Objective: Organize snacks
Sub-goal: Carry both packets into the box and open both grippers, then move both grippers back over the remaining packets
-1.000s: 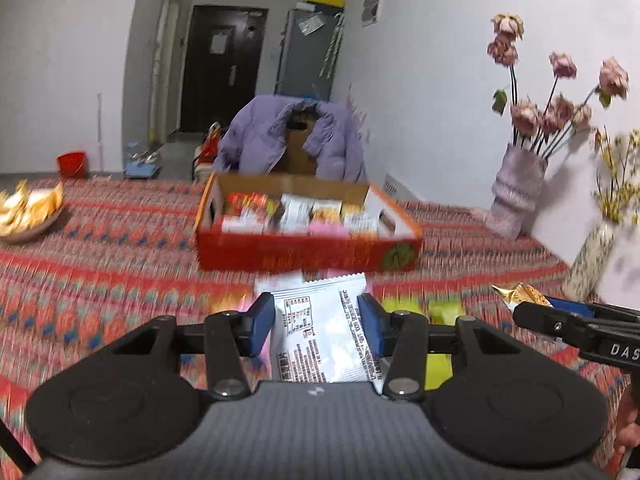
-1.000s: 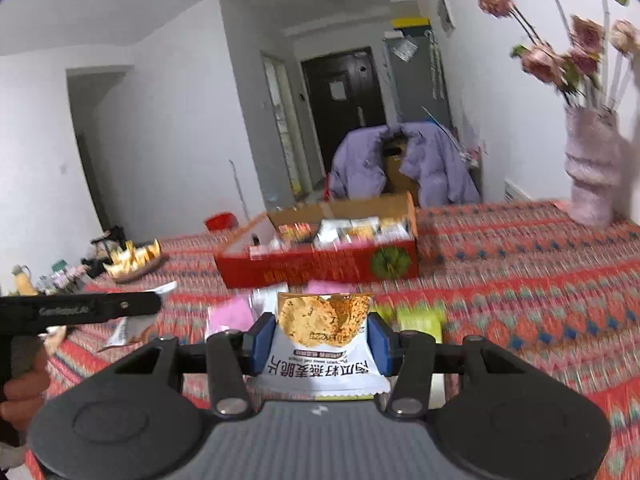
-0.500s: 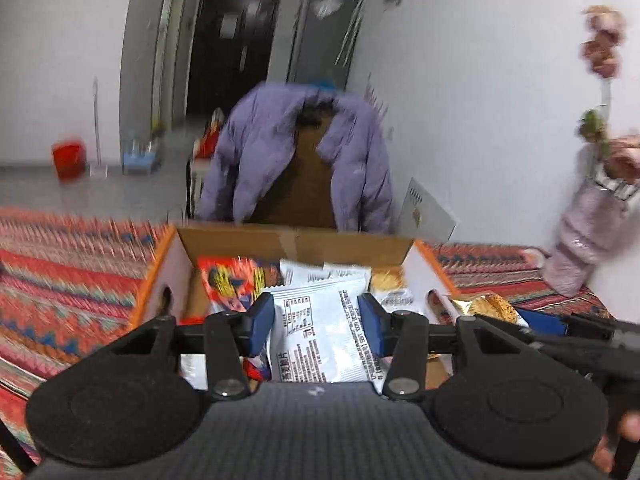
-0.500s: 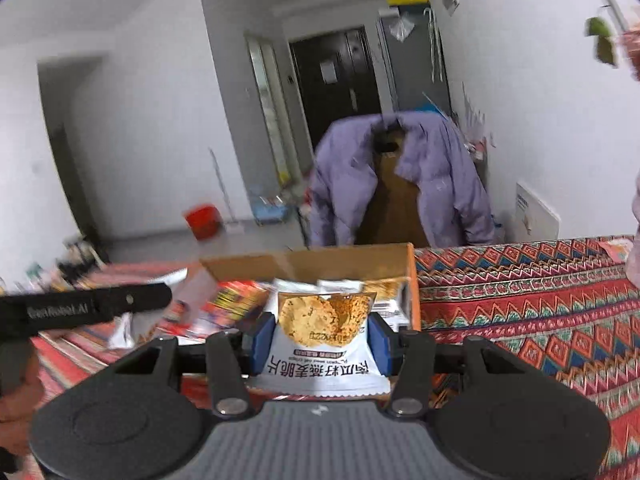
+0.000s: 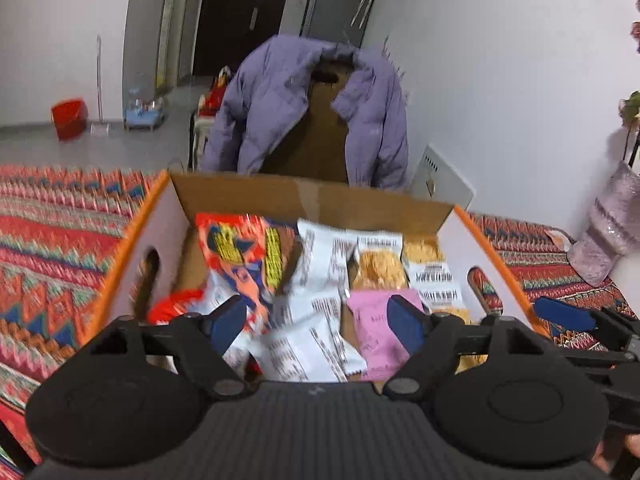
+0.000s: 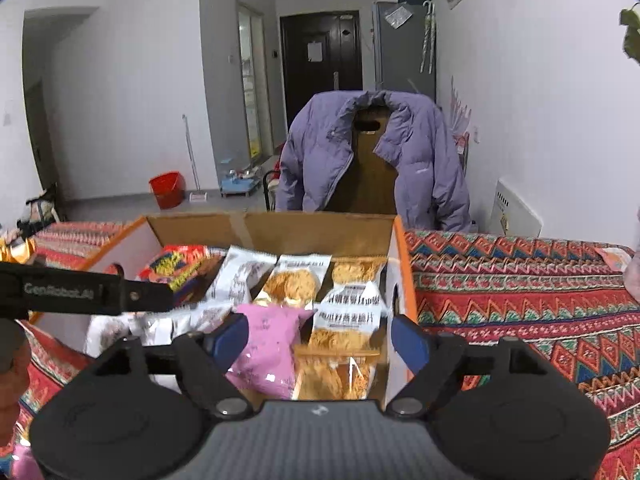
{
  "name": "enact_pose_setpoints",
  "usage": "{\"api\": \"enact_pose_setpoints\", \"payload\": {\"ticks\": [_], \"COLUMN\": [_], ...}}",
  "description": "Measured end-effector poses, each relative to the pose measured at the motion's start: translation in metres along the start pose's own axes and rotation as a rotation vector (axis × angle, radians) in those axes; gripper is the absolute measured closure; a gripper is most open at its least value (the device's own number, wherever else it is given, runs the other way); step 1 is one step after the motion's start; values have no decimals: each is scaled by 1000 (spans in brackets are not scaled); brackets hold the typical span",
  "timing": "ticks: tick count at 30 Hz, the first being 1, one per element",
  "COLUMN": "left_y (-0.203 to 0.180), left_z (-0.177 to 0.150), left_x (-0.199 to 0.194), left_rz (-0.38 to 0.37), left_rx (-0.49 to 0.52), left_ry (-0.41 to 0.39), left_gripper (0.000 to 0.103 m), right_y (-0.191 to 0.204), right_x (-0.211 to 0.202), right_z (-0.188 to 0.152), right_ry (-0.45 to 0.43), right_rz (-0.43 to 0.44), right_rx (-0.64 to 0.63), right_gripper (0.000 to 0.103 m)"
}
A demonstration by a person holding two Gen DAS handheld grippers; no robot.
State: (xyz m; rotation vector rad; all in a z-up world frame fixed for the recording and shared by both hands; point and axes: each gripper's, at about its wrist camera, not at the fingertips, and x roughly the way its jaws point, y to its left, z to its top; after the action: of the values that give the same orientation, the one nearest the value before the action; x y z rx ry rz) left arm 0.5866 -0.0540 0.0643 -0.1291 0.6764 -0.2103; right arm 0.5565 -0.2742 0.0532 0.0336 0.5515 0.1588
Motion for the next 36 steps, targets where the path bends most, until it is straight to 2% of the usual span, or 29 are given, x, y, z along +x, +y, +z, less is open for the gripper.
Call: {"api": "enact_pose_setpoints", "payload": {"ticks": [8,13,19,24,29,32,36], "left_y": [2,1,7,9,7,6,4], "left_z": [5,-13,-54,-97,-143,-174,-214], "left_x": [-63,-112,-172,-217,-261,-287,-314], "left_rz": [10,27,56,124,155,153,157], "left_rx": [39,78,114,159,191,183,185], "left_ry": [-60,-99,-136,-186,-227,-245,-227], "left_gripper": [21,19,16,11,8,3,2], "right_y": [-1,0,13,25,35,42,49], "right_x": [-57,-105,-160,-200,-245,-271,-308], "right_z": [15,8,-23,-55,-91,-114,-147], "right_ry": [-57,-72,-71,-76,-96,-108,-125], "right_rz": [-1,28,17,-5,-20,-19,13], "right_rx": [11,49,48,40,21,11,-5], "right_gripper": [22,13,9,0,0,0,0]}}
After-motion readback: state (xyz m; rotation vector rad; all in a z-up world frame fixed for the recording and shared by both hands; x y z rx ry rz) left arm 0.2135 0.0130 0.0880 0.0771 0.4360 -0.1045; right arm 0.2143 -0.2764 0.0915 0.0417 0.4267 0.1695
